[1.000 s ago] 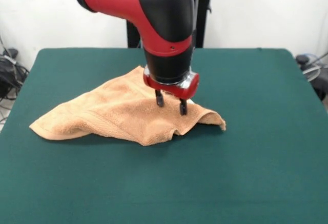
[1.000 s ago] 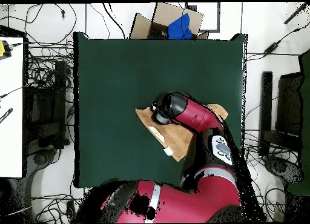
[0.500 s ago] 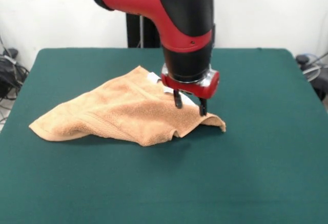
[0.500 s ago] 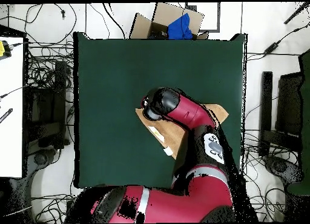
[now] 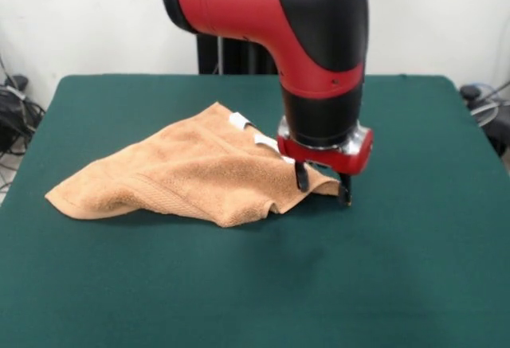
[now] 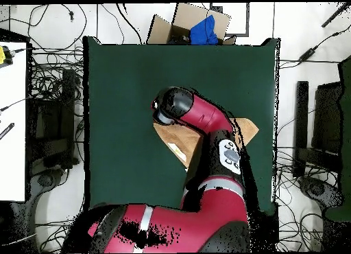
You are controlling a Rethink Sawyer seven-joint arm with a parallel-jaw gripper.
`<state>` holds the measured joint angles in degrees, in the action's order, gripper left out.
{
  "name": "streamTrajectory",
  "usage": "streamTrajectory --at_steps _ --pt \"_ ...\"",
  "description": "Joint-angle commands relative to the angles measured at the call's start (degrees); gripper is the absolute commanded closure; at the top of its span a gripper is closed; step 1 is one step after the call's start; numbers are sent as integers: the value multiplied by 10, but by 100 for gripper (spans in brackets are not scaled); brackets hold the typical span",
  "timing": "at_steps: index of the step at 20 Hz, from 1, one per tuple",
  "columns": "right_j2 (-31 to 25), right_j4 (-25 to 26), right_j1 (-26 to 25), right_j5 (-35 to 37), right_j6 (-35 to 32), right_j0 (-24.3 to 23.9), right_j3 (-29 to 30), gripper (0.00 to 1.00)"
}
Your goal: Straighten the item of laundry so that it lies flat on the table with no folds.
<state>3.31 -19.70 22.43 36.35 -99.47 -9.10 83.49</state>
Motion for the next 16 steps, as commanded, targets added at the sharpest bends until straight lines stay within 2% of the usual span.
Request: streamTrajectory --at_steps 1,12,16 --pt "-41 -30 -56 56 -141 19 -71 0" --pt "-9 -10 -85 143 -134 13 -175 0" --pt "0 1 -86 168 -122 2 -190 0"
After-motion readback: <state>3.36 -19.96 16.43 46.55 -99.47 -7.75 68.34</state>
